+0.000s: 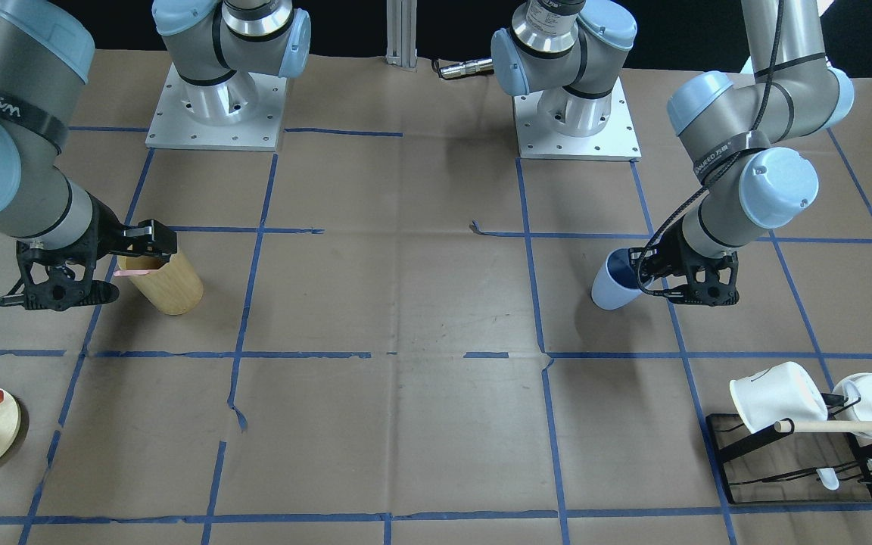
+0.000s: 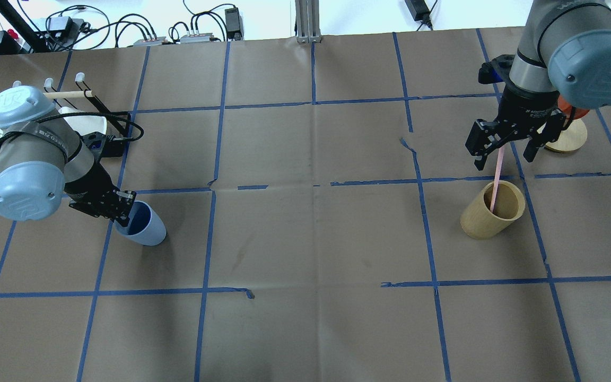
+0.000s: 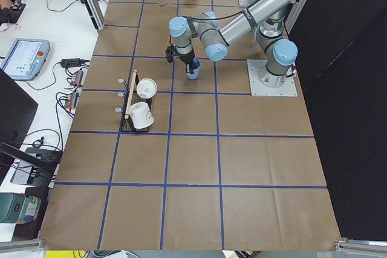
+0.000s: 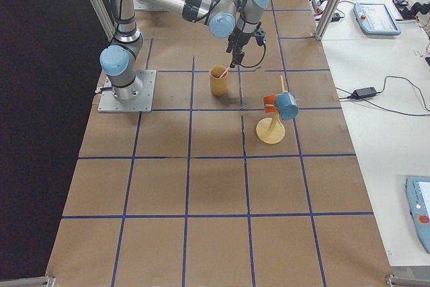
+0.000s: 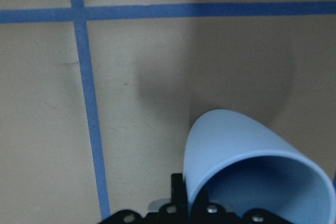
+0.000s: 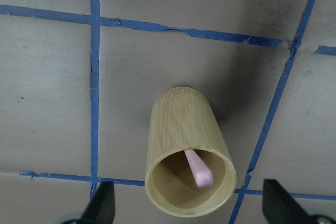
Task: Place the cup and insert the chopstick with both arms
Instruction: 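Set the blue cup at table center with left gripper while right grasps chopstick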
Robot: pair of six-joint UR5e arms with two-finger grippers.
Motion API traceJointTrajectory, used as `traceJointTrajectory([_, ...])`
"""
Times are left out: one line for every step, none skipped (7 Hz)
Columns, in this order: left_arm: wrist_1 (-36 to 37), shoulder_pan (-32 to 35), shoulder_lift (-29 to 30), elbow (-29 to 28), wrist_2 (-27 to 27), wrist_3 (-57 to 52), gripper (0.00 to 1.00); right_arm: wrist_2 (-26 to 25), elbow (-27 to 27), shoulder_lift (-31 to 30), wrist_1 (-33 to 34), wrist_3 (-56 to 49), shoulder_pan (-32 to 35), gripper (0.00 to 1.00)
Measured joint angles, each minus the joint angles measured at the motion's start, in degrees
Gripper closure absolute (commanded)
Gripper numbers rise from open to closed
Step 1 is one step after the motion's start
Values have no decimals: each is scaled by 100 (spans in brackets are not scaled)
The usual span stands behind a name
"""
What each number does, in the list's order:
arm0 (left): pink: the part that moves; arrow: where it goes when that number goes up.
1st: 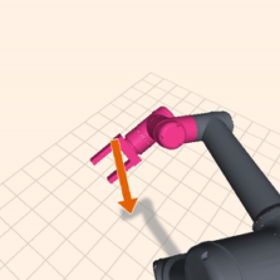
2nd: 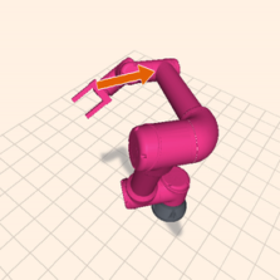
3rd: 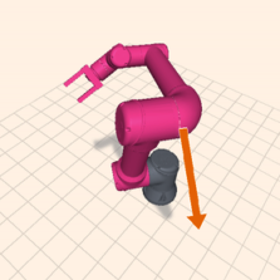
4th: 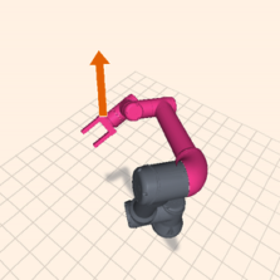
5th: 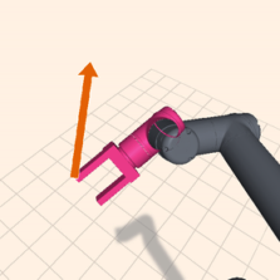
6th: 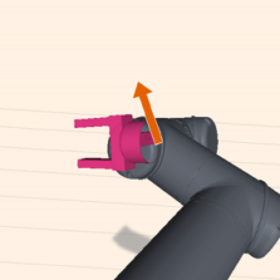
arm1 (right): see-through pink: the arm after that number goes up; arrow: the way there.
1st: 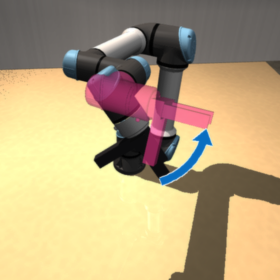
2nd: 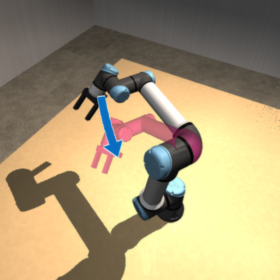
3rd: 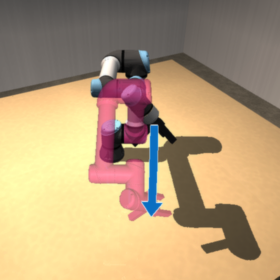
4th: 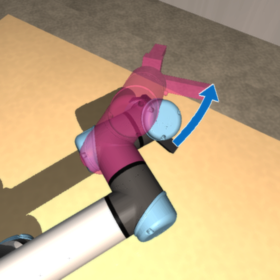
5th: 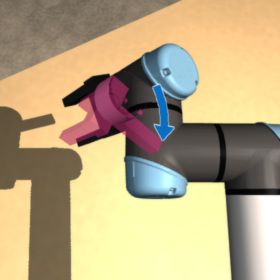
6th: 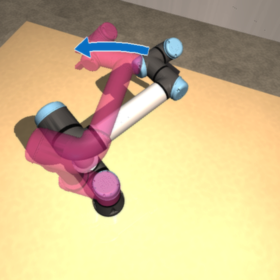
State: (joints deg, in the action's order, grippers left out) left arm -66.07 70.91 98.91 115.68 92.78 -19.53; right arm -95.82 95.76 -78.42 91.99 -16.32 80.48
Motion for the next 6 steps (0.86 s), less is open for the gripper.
traceJointTrajectory([-23, 26, 9, -129, -11, 247, 100, 6, -11, 57, 36, 3, 2, 5])
traceJointTrajectory([-131, 134, 32, -375, -68, 695, 100, 23, -20, 110, 57, 17, 2, 10])
traceJointTrajectory([-267, 398, 87, -647, -141, 1186, 100, 39, -31, 137, 70, 28, 3, 16])
traceJointTrajectory([-360, 868, 170, -919, -194, 1960, 100, 48, -41, 147, 98, 39, 3, 22])
traceJointTrajectory([-377, 1412, 262, -1119, -281, 2910, 100, 52, -43, 148, 133, 46, 5, 31])
traceJointTrajectory([-317, 1924, 413, -1261, -455, 3768, 100, 52, -42, 151, 144, 49, 9, 38])
